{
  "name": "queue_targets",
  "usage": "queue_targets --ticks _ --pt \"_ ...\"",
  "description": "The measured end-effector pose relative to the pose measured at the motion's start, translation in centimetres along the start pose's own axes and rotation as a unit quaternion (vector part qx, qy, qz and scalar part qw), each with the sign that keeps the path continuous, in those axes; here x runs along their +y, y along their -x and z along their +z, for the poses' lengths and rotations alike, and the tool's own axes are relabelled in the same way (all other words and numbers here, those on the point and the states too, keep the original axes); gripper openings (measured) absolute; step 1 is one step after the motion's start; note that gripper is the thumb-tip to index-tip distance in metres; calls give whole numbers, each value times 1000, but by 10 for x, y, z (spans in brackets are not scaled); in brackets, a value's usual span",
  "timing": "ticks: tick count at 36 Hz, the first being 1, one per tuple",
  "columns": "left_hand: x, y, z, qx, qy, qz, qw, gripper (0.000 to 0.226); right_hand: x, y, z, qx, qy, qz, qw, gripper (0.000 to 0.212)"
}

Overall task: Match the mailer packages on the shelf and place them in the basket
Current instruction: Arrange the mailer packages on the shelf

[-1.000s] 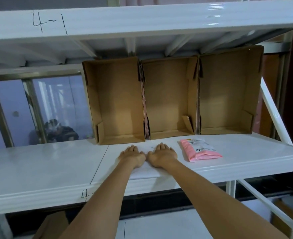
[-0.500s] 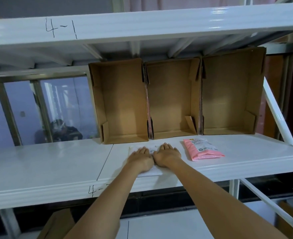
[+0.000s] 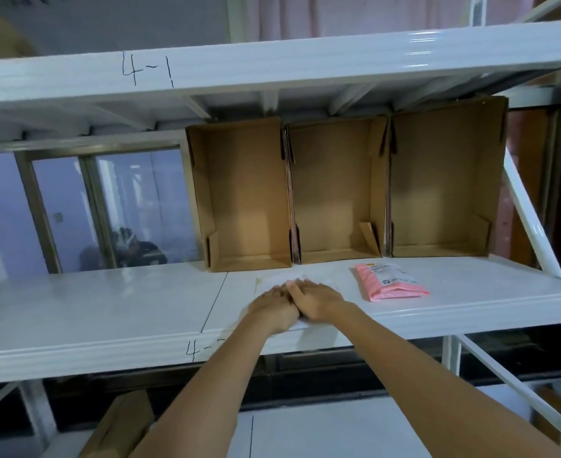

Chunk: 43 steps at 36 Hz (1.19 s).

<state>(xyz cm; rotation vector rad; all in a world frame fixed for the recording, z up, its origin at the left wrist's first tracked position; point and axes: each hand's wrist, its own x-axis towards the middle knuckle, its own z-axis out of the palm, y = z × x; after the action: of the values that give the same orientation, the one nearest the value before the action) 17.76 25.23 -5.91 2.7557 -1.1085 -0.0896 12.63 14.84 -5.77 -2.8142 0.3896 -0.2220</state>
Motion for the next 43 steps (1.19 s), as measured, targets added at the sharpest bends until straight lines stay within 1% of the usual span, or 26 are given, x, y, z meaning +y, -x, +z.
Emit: queue_targets --ticks 3,5,7,10,12,14,16,18,20,28,31,33,35,37,39,40,42,43 --pt "-1 -6 -1 -5 -10 -1 1000 62 -1 1 -3 -16 28 -12 999 62" --pt "-3 -8 0 -3 -13 -1 1000 58 -2 1 -3 -24 37 -11 999 57" --pt "-6 -15 0 3 -29 6 1000 60 1 -2 -2 -22 63 -25 998 53" --pt "-12 -23 2 5 -34 24 999 64 7 -7 2 -25 126 -45 991 57" --pt "-13 -25 1 9 -24 29 999 63 9 -9 1 -18 147 -54 987 58" --pt "-13 -21 2 0 -37 31 999 65 10 -8 3 -28 149 -50 987 59" --pt "-17 -17 3 -9 -55 14 998 62 14 -8 2 -43 137 -24 989 61" --pt "-26 -12 1 -11 -41 -12 999 56 21 -7 0 -54 105 8 993 62" --pt "-35 -5 -1 -11 -38 -21 999 55 25 -3 -3 -52 99 23 993 62" --pt "-36 4 -5 -21 -42 -23 999 56 26 8 -7 -57 102 35 993 64" --pt "-33 -1 -11 -7 -51 -36 998 55 24 5 -14 -59 117 37 991 65" --pt "-27 -6 -18 7 -45 -60 997 52 20 -1 -20 -48 139 44 988 62" --pt "-19 -15 -26 31 -50 -81 995 48 16 -10 -23 -19 143 46 988 55" --pt "-8 -22 -29 56 -59 -82 993 45 12 -18 -21 37 135 31 990 50" --pt "-1 -32 -27 85 -41 -67 993 42 10 -28 -14 103 126 11 987 48" --pt "1 -35 -23 96 -32 -54 993 41 10 -31 -10 121 118 3 986 47" --pt "-4 -48 -17 107 -5 -25 994 40 12 -43 -5 121 93 -18 988 50" --pt "-8 -56 -15 101 10 -11 995 42 14 -49 -4 104 71 -25 992 51"
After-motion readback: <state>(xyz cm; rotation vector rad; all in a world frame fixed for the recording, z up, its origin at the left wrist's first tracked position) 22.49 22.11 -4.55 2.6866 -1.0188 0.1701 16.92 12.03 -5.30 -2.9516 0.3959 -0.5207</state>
